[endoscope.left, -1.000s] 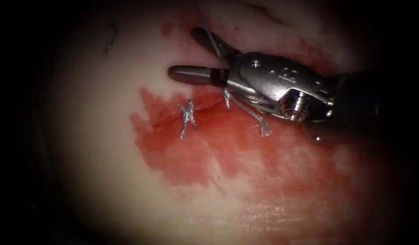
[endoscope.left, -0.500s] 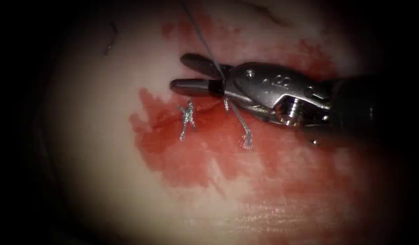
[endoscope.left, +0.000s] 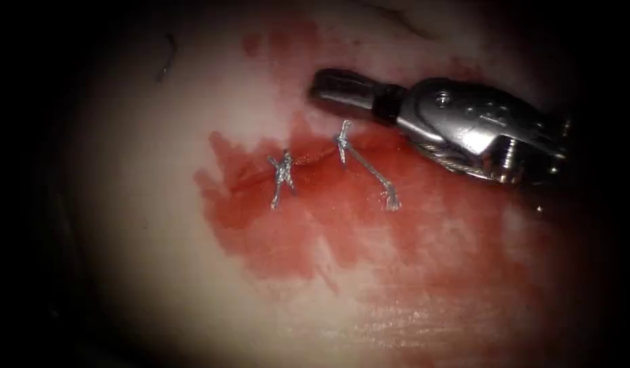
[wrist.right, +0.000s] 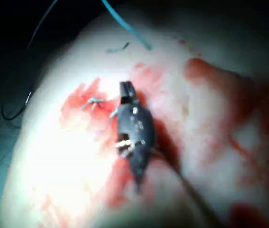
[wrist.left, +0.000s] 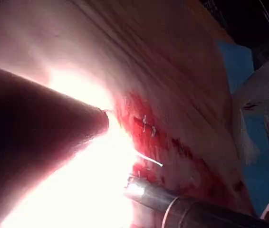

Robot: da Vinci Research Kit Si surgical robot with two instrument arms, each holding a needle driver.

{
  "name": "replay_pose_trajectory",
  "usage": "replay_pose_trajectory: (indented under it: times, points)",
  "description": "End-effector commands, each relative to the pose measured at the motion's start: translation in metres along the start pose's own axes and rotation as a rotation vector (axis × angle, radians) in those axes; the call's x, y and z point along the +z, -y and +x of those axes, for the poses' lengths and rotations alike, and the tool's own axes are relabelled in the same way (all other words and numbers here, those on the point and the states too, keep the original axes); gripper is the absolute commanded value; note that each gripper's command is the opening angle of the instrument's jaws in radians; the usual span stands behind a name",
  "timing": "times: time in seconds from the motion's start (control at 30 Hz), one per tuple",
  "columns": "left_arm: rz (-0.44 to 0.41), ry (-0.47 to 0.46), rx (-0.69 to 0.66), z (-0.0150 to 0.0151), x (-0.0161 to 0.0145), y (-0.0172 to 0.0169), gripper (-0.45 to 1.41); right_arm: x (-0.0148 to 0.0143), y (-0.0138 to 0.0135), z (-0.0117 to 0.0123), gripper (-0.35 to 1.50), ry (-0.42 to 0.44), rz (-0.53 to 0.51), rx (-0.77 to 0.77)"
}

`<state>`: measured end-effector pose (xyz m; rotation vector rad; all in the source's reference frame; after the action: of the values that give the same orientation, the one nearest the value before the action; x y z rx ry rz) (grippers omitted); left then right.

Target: Wound Closure

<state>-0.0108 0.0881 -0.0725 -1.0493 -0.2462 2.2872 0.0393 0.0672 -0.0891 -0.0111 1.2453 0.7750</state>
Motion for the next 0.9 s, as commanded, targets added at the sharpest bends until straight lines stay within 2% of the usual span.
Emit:
replay_pose_trajectory:
  times: [0.03,0.17,0.23,0.4,0.53,0.63,0.67,0.8,0.83,0.9]
  points:
    - [0.006,-0.003,0.001,0.0002,0.0009,0.0002,-0.35,-0.0001,-0.0005,0.0004,1.41,-0.013,-0.013,0.005]
    - [0.01,-0.026,-0.016,-0.0016,0.0037,-0.0015,-0.35,-0.0036,-0.002,0.0012,1.41,-0.036,-0.043,0.014]
    - [0.0,-0.049,-0.028,-0.0019,0.0062,-0.0022,-0.35,-0.006,-0.0028,0.0013,1.38,-0.057,-0.074,0.018]
    - [-0.045,-0.077,-0.039,-0.0006,0.0127,-0.0039,-0.35,-0.0131,-0.0031,-0.0002,1.4,-0.051,-0.14,0.005]
    - [-0.067,-0.095,-0.036,0.0009,0.0155,-0.0036,-0.35,-0.0158,-0.0023,-0.0007,1.4,-0.046,-0.144,0.0]
    - [-0.065,-0.102,-0.052,0.0037,0.0172,-0.001,-0.35,-0.0177,-0.0014,-0.0009,1.36,-0.044,-0.139,-0.002]
    - [-0.04,-0.099,-0.053,0.0056,0.0177,0.0014,-0.35,-0.0181,-0.0009,-0.001,1.36,-0.045,-0.135,-0.003]
    - [0.019,-0.129,-0.039,0.0101,0.0182,0.0079,-0.35,-0.0181,0.0,-0.0016,1.35,-0.046,-0.123,-0.009]
    - [0.045,-0.143,-0.042,0.0118,0.0185,0.0104,-0.35,-0.0178,0.0001,-0.0019,1.33,-0.045,-0.122,-0.012]
    - [0.056,-0.148,-0.047,0.0129,0.019,0.0121,-0.35,-0.0176,0.0001,-0.0021,1.33,-0.043,-0.121,-0.014]
